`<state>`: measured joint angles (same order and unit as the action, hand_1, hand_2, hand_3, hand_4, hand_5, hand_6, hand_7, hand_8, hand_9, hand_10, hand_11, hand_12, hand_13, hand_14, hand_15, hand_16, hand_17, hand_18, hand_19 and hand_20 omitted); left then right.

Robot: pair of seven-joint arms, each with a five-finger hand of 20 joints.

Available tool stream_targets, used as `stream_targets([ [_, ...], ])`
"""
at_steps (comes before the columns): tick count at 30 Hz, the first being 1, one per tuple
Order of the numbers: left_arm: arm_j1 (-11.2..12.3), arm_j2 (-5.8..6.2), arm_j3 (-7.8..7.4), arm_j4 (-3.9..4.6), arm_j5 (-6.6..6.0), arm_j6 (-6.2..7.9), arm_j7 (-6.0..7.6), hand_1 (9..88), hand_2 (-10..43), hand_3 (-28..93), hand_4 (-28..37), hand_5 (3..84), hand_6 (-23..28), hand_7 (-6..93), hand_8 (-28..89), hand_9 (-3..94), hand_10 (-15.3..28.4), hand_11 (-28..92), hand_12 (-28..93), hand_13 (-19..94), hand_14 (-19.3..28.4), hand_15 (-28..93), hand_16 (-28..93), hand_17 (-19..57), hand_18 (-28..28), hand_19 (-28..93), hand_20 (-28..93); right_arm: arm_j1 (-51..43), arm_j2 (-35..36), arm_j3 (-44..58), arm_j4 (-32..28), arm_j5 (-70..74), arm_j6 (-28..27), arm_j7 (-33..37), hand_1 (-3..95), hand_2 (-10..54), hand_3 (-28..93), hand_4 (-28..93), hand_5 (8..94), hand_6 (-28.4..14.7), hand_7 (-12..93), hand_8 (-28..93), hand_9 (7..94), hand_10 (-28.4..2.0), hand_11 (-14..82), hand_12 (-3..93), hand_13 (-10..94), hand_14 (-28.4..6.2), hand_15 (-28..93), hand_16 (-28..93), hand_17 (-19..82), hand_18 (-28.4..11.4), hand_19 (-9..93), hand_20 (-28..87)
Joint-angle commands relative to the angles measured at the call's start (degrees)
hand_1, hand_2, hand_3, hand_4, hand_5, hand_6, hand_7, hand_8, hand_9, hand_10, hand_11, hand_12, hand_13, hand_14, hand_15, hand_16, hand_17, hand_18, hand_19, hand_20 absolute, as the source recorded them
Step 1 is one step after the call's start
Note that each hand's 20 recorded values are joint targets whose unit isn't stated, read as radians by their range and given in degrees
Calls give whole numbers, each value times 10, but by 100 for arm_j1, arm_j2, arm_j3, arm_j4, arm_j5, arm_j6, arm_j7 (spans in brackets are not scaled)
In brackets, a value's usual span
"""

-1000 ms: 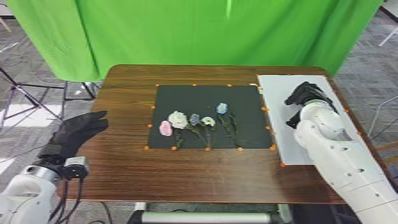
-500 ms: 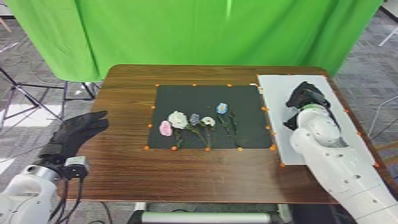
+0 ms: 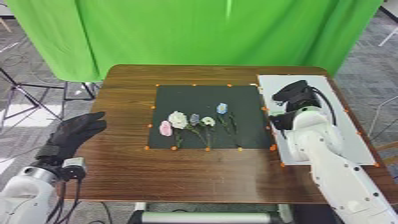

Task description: Arrange flowers

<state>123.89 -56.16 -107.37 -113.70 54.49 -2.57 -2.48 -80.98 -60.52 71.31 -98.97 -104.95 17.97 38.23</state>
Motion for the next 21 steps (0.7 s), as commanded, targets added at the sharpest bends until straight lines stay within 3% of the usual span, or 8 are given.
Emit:
stream_targets([
  [1,55,16,-34,-52,26,5,-13,283,50,618,-203,443,22,132,-77,439,140,210,118,339,183,161,7,4,138,117,135,-403,-775,-88,-108,723,762,88,694,-95,501,-141,820,-26,221,102,900,-111,113,425,913,2,613,310,673,-84,930,468],
  [7,91,-13,-54,-59,29,9,-23,283,50,618,-203,442,22,133,-77,439,141,210,118,338,184,161,7,4,138,117,135,-624,-1248,-265,-131,739,1422,10,705,-95,478,-126,821,-27,223,94,901,-114,105,413,931,2,558,316,686,-69,913,425],
  [21,71,3,-44,-46,26,7,9,281,48,621,-202,442,22,133,-77,439,141,211,119,339,184,161,7,3,138,117,135,-773,-1384,-309,-60,452,1408,-137,694,-95,485,-128,804,-19,239,83,887,-114,86,404,937,-5,524,329,685,-75,891,423],
])
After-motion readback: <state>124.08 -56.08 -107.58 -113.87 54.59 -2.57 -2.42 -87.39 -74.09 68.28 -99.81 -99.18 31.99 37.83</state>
